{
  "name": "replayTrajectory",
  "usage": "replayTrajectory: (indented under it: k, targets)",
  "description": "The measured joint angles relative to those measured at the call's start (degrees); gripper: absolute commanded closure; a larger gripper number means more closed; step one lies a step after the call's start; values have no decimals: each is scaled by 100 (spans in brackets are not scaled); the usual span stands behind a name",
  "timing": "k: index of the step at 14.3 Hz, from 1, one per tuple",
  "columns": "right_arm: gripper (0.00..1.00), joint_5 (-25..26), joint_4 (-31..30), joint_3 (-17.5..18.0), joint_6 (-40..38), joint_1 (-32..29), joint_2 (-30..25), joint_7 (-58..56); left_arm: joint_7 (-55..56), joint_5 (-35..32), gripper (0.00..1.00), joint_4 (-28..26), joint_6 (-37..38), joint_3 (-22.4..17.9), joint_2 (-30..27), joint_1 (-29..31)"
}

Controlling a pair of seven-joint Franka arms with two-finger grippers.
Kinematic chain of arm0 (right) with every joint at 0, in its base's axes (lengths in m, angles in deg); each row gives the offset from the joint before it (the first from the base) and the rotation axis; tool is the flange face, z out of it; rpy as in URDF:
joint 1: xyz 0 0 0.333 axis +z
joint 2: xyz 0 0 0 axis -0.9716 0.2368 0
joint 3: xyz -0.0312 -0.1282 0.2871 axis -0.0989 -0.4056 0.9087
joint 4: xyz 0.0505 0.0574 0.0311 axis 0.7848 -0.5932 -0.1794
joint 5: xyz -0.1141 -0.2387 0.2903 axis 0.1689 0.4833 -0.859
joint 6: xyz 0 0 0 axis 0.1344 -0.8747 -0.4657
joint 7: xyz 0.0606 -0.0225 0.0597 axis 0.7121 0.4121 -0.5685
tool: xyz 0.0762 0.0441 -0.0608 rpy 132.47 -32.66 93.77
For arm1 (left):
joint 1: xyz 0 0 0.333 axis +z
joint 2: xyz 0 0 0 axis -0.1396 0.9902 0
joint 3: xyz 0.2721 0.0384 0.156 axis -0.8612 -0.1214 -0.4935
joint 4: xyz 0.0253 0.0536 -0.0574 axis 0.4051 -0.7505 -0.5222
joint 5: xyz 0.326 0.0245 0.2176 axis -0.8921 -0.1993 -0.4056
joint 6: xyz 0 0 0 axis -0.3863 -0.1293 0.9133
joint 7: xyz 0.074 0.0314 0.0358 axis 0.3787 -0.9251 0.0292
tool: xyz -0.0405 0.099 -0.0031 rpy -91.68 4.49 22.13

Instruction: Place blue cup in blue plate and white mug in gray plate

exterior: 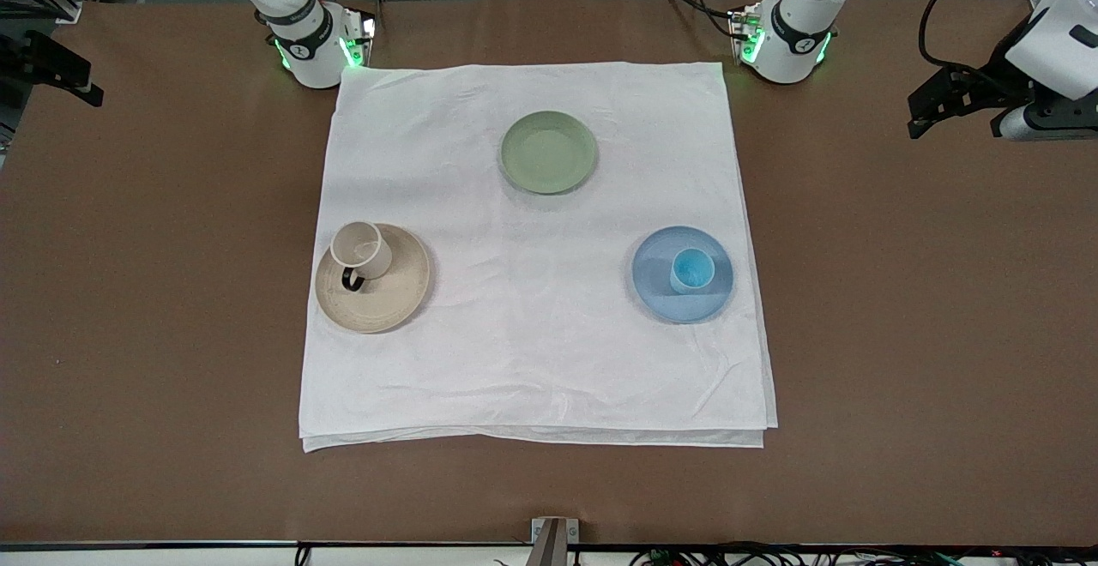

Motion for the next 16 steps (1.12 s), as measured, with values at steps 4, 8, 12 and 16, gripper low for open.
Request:
replayTrajectory:
  k: [4,8,12,16]
  targets:
    - [0,-14,-19,-25,20,46,-19,0,-49,0,0,16,-35,-6,0,1]
    - [0,-30,-19,-25,76,78,-20,0,-49,0,0,58,-37,-8,0,1]
    - [0,-34,-19,-28,87,79,-20,0,-49,0,0,68,-37,-8,1,1]
    - [0,-37,-19,-30,89,81,-20,0,-49,0,0,76,-37,-7,1,1]
